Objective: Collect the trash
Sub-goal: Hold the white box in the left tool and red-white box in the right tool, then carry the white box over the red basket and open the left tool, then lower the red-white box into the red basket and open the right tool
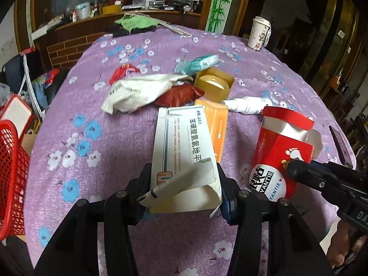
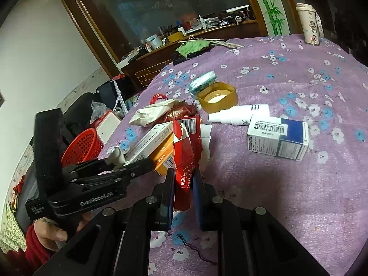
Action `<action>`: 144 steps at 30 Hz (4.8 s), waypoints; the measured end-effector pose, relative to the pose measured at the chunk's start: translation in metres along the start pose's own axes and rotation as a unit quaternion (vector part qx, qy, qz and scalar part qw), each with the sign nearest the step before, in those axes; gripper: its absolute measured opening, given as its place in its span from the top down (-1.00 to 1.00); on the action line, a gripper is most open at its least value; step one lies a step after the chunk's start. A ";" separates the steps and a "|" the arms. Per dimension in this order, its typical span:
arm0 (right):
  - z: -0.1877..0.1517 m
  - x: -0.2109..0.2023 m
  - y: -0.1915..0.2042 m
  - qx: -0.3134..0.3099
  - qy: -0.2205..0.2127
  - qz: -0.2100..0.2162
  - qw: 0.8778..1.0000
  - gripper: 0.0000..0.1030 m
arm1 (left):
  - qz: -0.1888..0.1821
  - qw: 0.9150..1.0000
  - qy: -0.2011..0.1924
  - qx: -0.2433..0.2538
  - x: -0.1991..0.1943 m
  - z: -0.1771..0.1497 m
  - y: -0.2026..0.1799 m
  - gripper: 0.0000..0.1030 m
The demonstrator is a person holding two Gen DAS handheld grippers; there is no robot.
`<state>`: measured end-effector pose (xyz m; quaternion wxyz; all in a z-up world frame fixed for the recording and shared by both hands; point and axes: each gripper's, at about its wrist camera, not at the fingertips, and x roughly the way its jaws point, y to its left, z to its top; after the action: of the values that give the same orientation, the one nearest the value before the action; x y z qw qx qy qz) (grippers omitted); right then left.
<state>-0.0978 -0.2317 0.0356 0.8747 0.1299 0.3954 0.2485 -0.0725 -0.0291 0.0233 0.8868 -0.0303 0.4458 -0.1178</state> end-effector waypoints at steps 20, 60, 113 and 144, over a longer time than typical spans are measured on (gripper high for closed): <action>0.006 -0.004 0.017 -0.022 -0.012 0.007 1.000 0.70 | 0.039 0.996 -0.080 0.000 -0.039 -0.001 -0.003 0.04; 0.012 0.004 0.035 -0.044 -0.006 0.004 0.999 0.69 | 0.084 0.990 -0.109 0.007 -0.063 -0.010 -0.002 0.04; 0.052 0.137 0.229 -0.179 0.096 0.110 0.973 0.68 | 0.118 0.962 -0.151 -0.194 -0.166 -0.095 0.260 0.01; 0.059 0.086 0.194 -0.179 0.018 0.080 0.980 -0.05 | 0.051 0.974 -0.201 -0.087 -0.178 -0.080 0.191 -0.52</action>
<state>-0.0689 -0.0242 0.1025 0.8539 -0.0022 0.3486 0.3865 -0.2037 0.2027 0.0843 0.9570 -0.1078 0.2681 -0.0250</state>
